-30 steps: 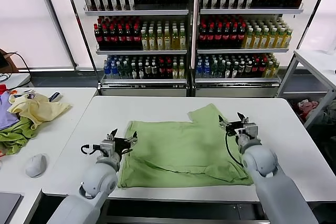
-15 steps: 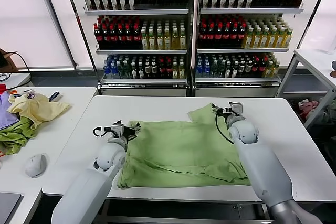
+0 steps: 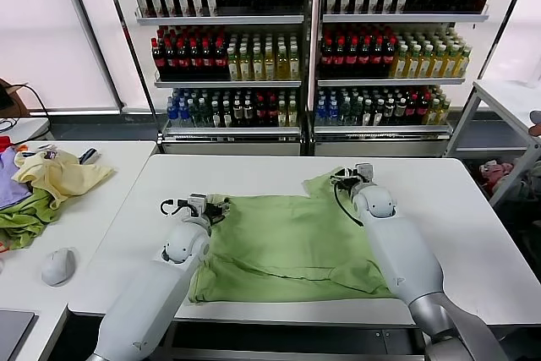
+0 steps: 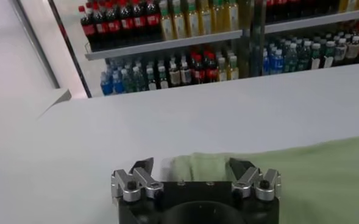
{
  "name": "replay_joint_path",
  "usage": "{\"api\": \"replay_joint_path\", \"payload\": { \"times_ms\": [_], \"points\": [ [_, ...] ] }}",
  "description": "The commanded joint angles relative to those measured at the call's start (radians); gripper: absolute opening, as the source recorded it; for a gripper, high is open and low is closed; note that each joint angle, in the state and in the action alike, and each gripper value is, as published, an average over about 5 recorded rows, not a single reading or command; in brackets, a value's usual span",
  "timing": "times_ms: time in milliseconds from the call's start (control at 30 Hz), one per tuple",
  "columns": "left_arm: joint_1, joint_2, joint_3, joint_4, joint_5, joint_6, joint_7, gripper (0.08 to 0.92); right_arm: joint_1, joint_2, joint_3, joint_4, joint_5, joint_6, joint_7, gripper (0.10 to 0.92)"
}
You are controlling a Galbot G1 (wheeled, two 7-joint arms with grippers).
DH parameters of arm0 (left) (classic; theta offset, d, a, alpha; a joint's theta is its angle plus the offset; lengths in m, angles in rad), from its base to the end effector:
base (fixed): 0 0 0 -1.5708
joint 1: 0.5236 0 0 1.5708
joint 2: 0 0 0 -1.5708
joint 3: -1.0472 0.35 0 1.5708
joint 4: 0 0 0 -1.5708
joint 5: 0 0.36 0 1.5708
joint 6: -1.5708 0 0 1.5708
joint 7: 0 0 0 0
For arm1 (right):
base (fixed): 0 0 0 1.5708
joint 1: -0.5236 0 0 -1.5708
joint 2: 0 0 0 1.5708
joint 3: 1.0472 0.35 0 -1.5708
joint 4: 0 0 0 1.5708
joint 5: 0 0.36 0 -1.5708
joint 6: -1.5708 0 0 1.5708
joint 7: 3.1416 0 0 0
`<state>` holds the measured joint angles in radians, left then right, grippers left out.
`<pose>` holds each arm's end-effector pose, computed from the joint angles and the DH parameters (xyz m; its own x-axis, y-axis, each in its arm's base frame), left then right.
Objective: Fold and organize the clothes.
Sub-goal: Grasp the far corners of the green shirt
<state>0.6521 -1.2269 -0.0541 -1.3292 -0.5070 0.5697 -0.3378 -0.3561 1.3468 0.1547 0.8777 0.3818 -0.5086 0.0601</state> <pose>0.4663 -0.0018 -0.3082 -0.8473 -0.0314 0.5302 0.0546 0.9878 0.1456 0.5736 -0.0315 -0.2882 -0.8377 -0.0388 0.5448 -0.0800 0.9954 -0.0521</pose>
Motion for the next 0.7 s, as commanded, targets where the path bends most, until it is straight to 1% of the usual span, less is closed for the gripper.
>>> {"api": "replay_joint_path", "payload": {
  "times_ms": [33, 100, 300, 433, 533, 700],
  "points": [
    [0.004, -0.002, 0.015, 0.028, -0.023, 0.012, 0.011, 0.805, 0.022, 0.028, -0.006, -0.091, 0.007, -0.022, -0.017, 0.782],
    [0.011, 0.004, 0.017, 0.015, -0.034, 0.012, 0.017, 0.771, 0.016, 0.026, -0.008, -0.085, 0.017, -0.028, -0.019, 0.725],
    [0.029, 0.018, 0.017, -0.007, -0.070, 0.012, 0.031, 0.603, -0.008, 0.012, -0.014, -0.036, 0.039, -0.033, -0.021, 0.555],
    [0.040, 0.028, 0.011, -0.021, -0.089, 0.009, 0.035, 0.481, -0.033, -0.009, -0.022, 0.018, 0.045, -0.033, -0.024, 0.467],
    [0.054, 0.037, 0.006, -0.048, -0.094, -0.007, 0.034, 0.395, -0.060, -0.031, -0.026, 0.075, 0.047, -0.028, -0.026, 0.409],
    [0.102, 0.072, -0.004, -0.160, -0.100, -0.058, 0.033, 0.256, -0.126, -0.079, -0.019, 0.237, 0.056, -0.016, -0.024, 0.320]
  ]
}}
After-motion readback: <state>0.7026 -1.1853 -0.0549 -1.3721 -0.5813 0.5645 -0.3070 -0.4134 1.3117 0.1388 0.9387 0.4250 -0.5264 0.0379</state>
